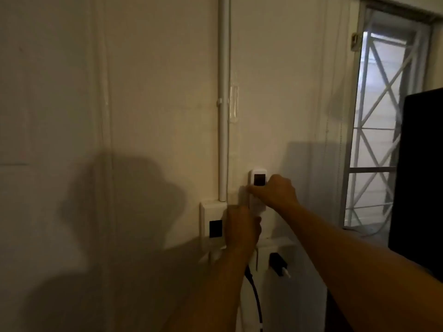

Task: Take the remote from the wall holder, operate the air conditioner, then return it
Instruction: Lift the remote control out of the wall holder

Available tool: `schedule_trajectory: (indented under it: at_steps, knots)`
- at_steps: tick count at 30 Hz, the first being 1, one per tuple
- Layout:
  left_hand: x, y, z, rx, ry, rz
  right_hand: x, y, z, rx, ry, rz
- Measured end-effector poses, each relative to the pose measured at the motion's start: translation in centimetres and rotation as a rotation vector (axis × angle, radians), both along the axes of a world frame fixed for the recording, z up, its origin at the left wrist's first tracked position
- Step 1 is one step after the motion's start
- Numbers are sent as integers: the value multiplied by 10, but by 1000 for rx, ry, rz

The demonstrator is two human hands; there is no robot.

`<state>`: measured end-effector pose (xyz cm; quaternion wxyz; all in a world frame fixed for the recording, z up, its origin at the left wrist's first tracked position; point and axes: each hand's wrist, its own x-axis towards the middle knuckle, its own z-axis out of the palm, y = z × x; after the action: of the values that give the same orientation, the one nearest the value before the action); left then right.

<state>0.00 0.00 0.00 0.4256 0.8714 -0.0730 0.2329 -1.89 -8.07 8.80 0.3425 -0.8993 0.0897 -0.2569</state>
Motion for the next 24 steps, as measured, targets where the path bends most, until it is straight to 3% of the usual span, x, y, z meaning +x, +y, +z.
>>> schedule_trajectory:
  at_steps: [15,21,24]
  knots:
    - [25,-3,0,91,-60,61,12,2,4,-54,-72,-106]
    - [14,1,14,151,-9,44,-4,-1,76,-3,-263,-84]
    - [-11,9,50,-57,-78,9,-14,-10,100,-7,-271,-101]
